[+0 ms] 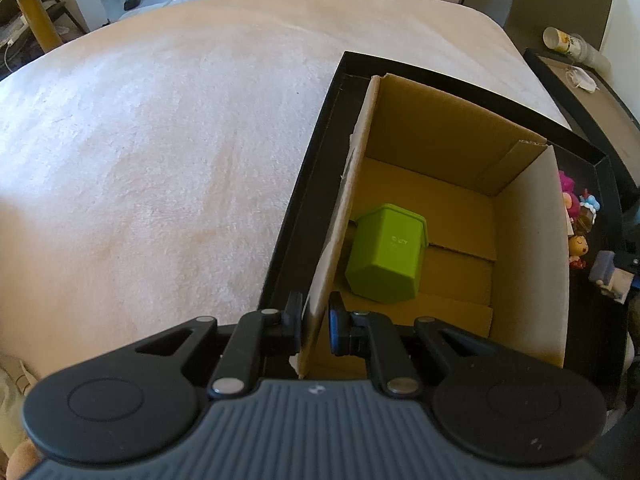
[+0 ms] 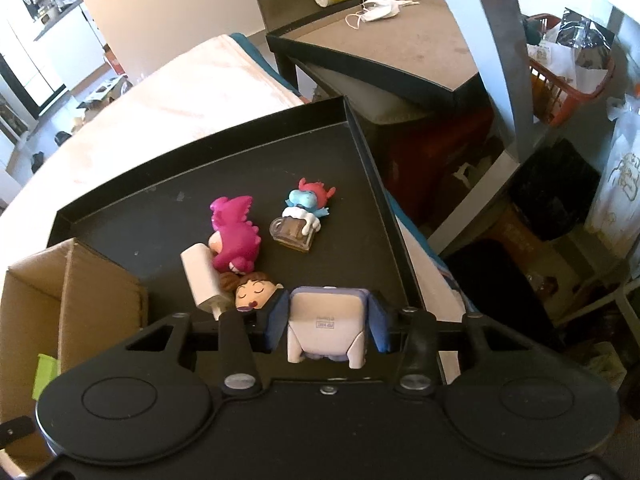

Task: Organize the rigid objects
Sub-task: 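Move the right gripper to the lavender cube figure and close on it, then carry the lavender cube figure with the right gripper into the box, then open the right gripper and move it back over the remaining toys, then close the right gripper on the white charger plug and lift it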

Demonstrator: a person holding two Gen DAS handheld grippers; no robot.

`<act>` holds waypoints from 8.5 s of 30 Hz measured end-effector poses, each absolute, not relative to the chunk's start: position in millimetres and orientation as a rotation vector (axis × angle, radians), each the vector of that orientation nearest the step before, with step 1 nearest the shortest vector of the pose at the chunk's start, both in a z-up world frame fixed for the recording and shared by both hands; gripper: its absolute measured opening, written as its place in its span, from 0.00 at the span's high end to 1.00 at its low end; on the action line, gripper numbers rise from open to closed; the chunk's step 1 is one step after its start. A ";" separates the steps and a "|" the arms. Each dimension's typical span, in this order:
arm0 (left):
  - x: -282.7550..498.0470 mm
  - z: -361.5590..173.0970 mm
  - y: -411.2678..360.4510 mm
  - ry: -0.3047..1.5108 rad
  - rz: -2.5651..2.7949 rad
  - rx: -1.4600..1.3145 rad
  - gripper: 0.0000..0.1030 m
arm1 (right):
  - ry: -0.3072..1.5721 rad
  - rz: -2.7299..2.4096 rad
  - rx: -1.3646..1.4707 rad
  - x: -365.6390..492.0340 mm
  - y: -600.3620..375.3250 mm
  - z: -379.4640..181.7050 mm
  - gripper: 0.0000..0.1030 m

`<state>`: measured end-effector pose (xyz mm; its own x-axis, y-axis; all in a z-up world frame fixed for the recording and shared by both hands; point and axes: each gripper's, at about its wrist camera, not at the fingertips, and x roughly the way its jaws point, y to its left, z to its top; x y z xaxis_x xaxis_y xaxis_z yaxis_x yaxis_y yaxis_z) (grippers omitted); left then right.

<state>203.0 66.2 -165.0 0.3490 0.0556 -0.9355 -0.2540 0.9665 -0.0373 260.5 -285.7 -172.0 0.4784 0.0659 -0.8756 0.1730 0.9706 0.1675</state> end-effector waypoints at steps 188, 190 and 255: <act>221.1 -160.2 73.3 1.233 0.326 -0.180 0.84 | 1.041 0.330 0.380 252.0 -183.9 -113.9 0.52; 222.4 -160.9 73.3 1.233 0.336 -0.176 0.84 | 1.040 0.326 0.387 252.8 -189.6 -114.7 0.52; 212.7 -161.4 56.4 1.213 0.310 -0.160 0.88 | 1.065 0.282 0.224 284.2 -221.1 -169.2 0.80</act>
